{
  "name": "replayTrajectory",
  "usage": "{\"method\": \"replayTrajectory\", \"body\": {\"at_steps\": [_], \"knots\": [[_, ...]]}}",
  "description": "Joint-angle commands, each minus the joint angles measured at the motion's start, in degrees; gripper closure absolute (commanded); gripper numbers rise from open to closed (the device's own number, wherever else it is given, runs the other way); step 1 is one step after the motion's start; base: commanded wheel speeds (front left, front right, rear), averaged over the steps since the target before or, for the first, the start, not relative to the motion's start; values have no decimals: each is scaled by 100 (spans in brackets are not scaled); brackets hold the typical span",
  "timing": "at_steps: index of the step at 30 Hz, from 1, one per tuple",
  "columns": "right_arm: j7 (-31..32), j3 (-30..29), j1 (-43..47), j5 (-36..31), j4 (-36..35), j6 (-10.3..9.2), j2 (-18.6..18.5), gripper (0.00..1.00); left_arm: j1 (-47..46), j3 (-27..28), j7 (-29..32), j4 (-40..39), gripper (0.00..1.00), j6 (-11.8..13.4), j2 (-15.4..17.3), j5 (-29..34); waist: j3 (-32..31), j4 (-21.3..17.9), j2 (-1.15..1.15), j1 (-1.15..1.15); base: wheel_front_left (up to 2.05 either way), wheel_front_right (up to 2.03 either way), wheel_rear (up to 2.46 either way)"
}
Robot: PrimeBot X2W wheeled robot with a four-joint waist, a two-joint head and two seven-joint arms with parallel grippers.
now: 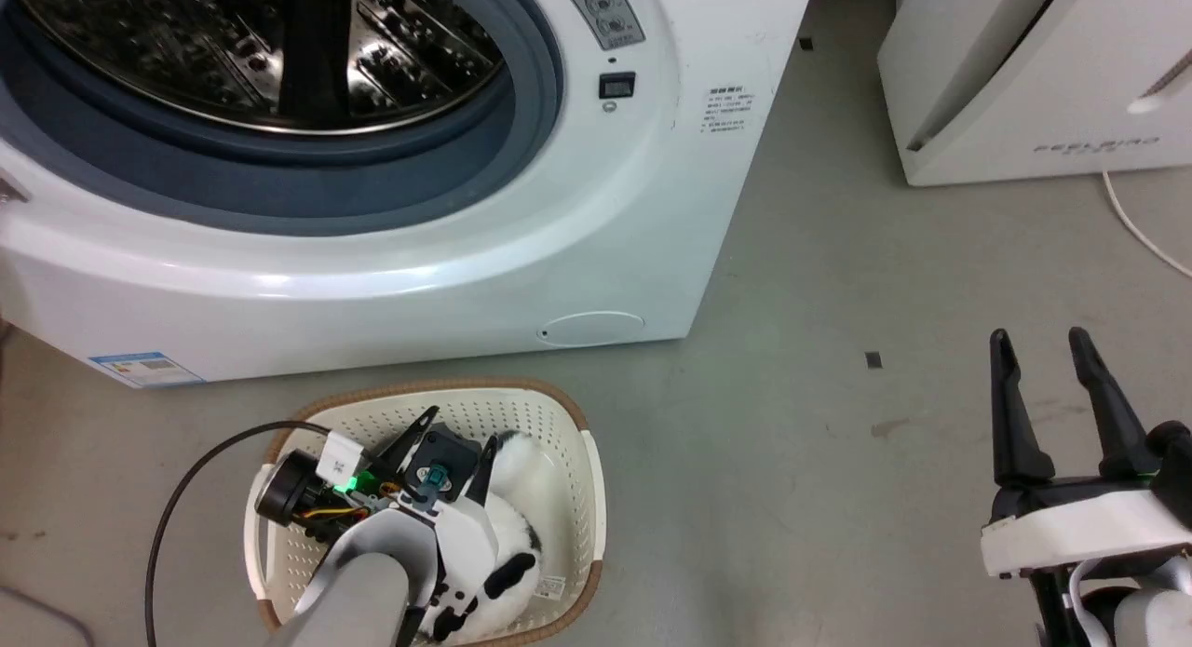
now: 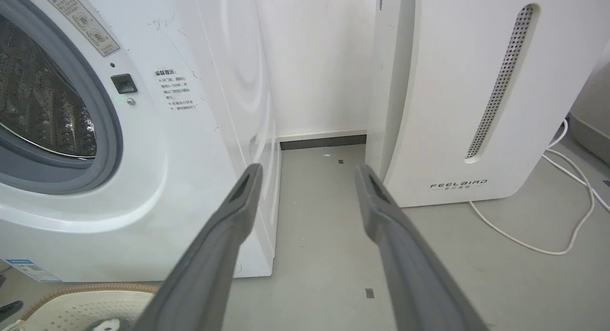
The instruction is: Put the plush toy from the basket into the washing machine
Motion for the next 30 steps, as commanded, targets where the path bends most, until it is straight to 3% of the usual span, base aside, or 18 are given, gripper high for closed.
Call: {"method": "replayTrajectory", "body": {"at_steps": [1, 30], "knots": [[-56, -37, -124, 68, -27, -3, -3, 0, -190, -99, 15, 172, 0, -52, 62, 56, 126, -52, 0, -1, 0, 0, 0], [-390, -291, -709, 472, -214, -4, -4, 0, -1486, -1668, 1289, 1859, 0, -537, 659, 346, 1762, -354, 0, -1, 0, 0, 0]]}}
